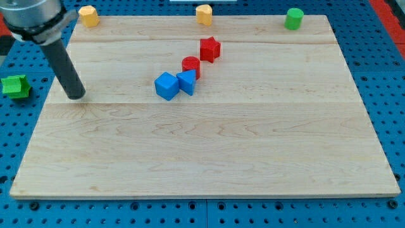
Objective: Move your arm to the bottom right
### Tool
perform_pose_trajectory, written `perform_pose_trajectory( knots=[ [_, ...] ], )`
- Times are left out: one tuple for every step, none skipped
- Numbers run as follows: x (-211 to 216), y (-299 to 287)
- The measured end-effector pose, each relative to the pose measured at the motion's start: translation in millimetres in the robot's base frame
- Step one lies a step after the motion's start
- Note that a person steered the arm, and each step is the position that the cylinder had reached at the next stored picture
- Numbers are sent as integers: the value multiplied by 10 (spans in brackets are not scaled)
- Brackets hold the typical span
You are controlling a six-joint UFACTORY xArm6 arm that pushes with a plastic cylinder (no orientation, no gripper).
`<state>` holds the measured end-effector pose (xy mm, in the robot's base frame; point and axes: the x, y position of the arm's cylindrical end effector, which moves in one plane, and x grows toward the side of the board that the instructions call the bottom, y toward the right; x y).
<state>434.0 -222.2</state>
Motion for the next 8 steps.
perform_pose_trajectory(
  knots=[
    [104,117],
    [149,119],
    [173,119],
    [247,119],
    [376,279],
    [492,644],
    [546,1230],
    [552,1604]
  ],
)
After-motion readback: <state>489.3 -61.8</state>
